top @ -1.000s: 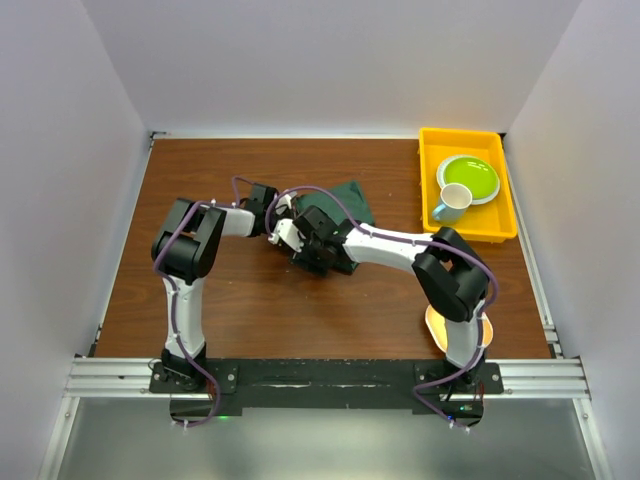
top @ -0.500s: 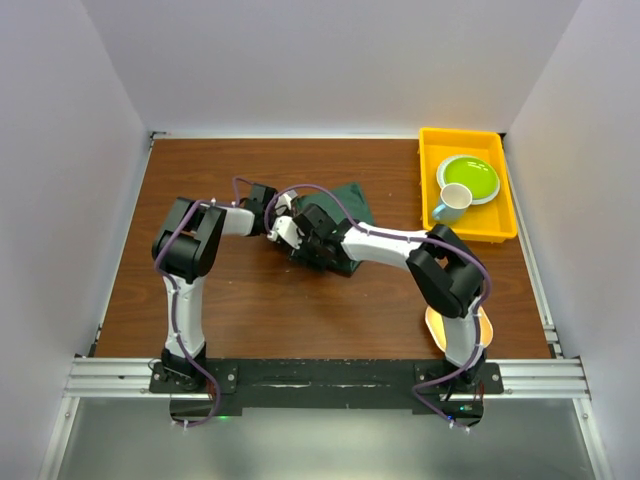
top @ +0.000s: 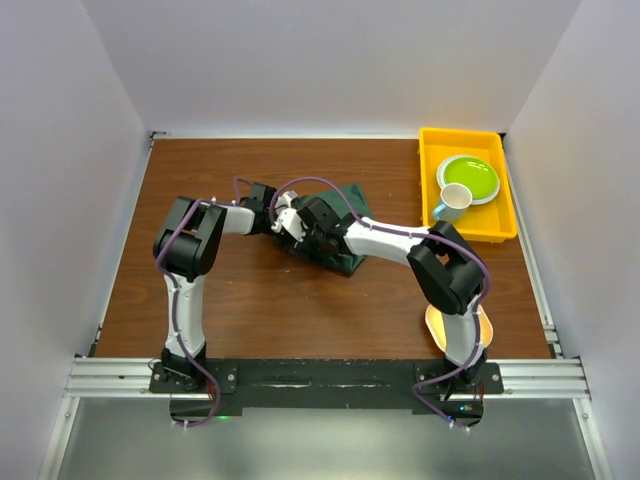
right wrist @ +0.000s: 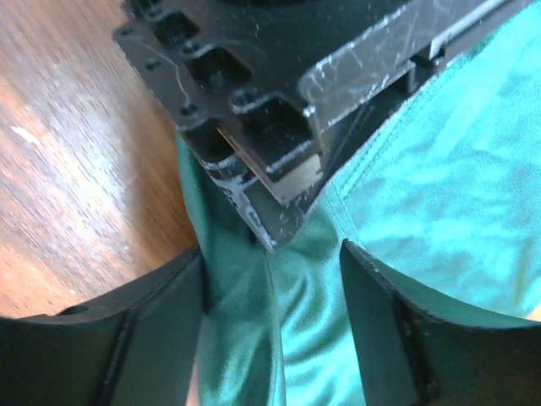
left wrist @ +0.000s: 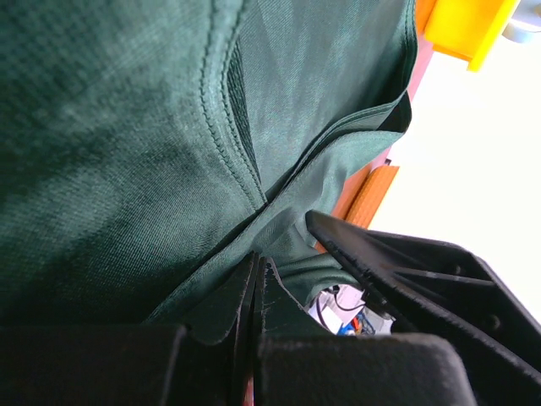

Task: Fold the napkin, place the utensils inside, and roll it up
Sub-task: Roll the napkin with the utensil

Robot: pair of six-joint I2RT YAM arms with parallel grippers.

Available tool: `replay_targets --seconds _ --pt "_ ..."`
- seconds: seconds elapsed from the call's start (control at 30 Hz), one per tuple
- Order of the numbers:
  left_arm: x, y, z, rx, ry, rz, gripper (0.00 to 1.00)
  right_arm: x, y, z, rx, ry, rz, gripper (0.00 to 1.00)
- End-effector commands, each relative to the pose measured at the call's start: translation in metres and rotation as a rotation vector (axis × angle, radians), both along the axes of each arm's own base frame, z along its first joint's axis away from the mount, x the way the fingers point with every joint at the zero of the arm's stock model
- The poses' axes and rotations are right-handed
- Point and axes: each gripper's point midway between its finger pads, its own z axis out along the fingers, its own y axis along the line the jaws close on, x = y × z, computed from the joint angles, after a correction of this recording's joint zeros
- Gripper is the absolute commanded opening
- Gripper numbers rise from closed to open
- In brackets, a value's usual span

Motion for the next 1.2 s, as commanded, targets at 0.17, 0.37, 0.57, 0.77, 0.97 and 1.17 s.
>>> replay_targets --seconds 0.17,0.37,0.57,0.77,0.97,1.17 --pt "-0.031 0.032 -0.069 0.217 0.137 0.024 0.00 -0.014 0.013 0.053 -0.048 -0.053 0.018 0.67" --pt "-0.031 0.033 -0.070 0.217 0.140 0.026 0.00 -0.032 0.012 0.041 -0.066 -0.007 0.025 0.55" --pt "-0.032 0.034 -0.070 0.218 0.141 0.024 0.00 -0.035 0.011 0.029 -0.071 0.006 0.009 0.52" --pt "-0.034 0.035 -0.071 0.223 0.144 0.023 0.00 -0.040 0.003 0.009 -0.111 0.030 0.021 0.52" --pt "-0.034 0.035 -0.071 0.223 0.145 0.026 0.00 -0.040 0.001 -0.001 -0.126 0.031 0.029 0.53" --pt "-0.033 0.034 -0.070 0.221 0.145 0.028 0.00 -0.037 -0.004 -0.013 -0.149 0.022 0.026 0.54"
